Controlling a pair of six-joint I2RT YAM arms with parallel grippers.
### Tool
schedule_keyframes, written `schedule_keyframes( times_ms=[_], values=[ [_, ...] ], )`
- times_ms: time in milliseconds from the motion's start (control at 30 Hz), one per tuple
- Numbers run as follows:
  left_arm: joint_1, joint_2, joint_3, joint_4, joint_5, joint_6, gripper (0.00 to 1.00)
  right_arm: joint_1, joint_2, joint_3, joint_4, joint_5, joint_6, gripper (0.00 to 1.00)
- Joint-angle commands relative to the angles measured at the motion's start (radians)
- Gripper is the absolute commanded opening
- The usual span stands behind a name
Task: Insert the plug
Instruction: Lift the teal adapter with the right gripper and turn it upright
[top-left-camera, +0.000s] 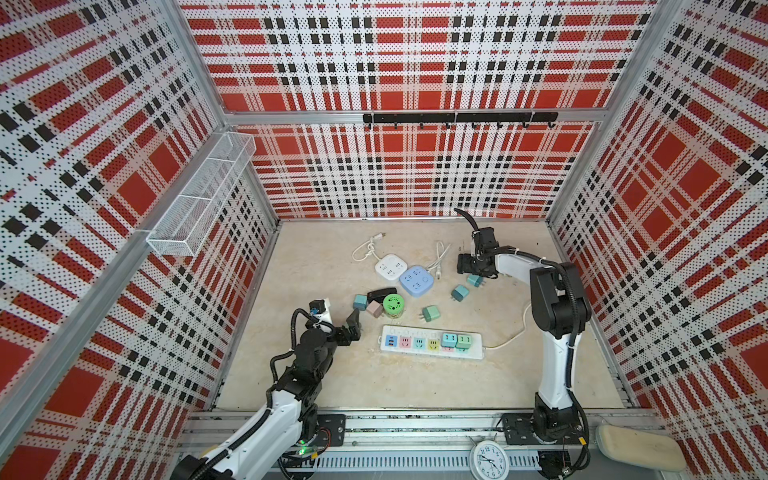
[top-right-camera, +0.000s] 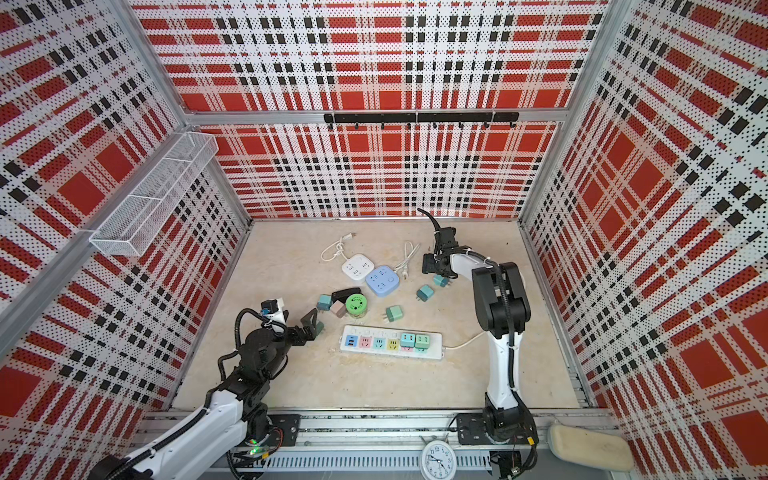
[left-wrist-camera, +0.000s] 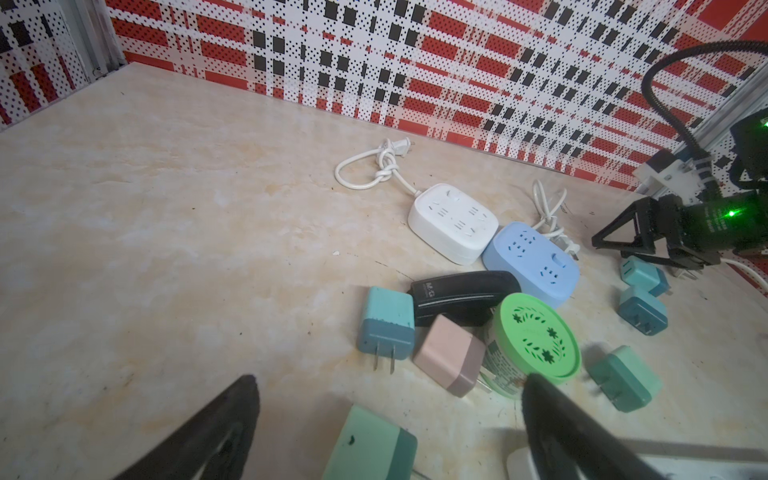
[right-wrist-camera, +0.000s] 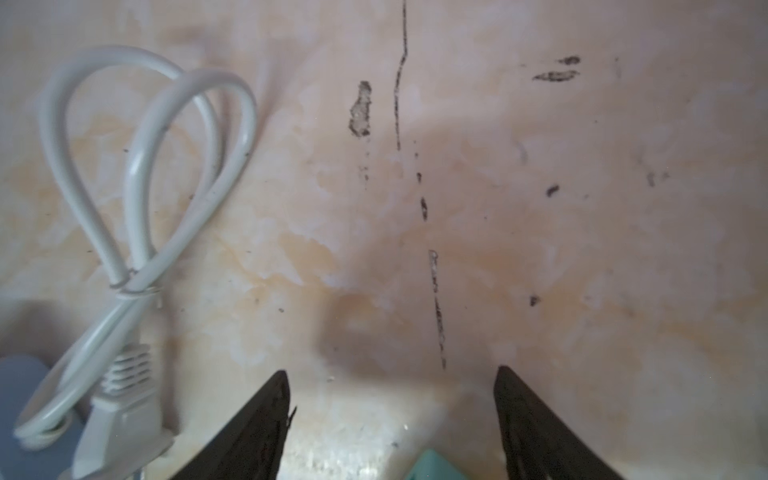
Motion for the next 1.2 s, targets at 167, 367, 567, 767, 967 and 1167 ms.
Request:
schedule_keyframes(
  times_ms=[167, 367, 567, 767, 967, 1167],
  values=[
    [0.006, -0.014, 0.032, 0.01, 0.0, -0.014, 0.99, 0.008, -0.092, -0.14, 0.047, 0.002, 0.026, 0.76],
    [0.006, -0.012, 0.033, 0.011, 0.004, -0.012, 0.99, 0.049, -0.14, -0.212, 0.064, 0.056, 0.036, 0.76],
    [0.007, -0.015, 0.033, 0.011, 0.004, -0.012, 0.99, 0.07, -0.158, -0.236, 0.05, 0.123, 0.036, 0.72],
    [0.006, -0.014, 0.031, 0.011, 0.005, -0.013, 0.99, 0.08, -0.139, -0.236, 0.038, 0.158, 0.036, 0.56],
    [0.005, -0.013, 0.032, 0.011, 0.004, -0.014, 0.99, 0.109, -0.134, -0.241, 0.013, 0.201, 0.042, 0.52],
    [0.006, -0.013, 0.032, 0.011, 0.0, -0.014, 0.99, 0.113, -0.163, -0.276, 0.02, 0.221, 0.047, 0.52]
  ],
)
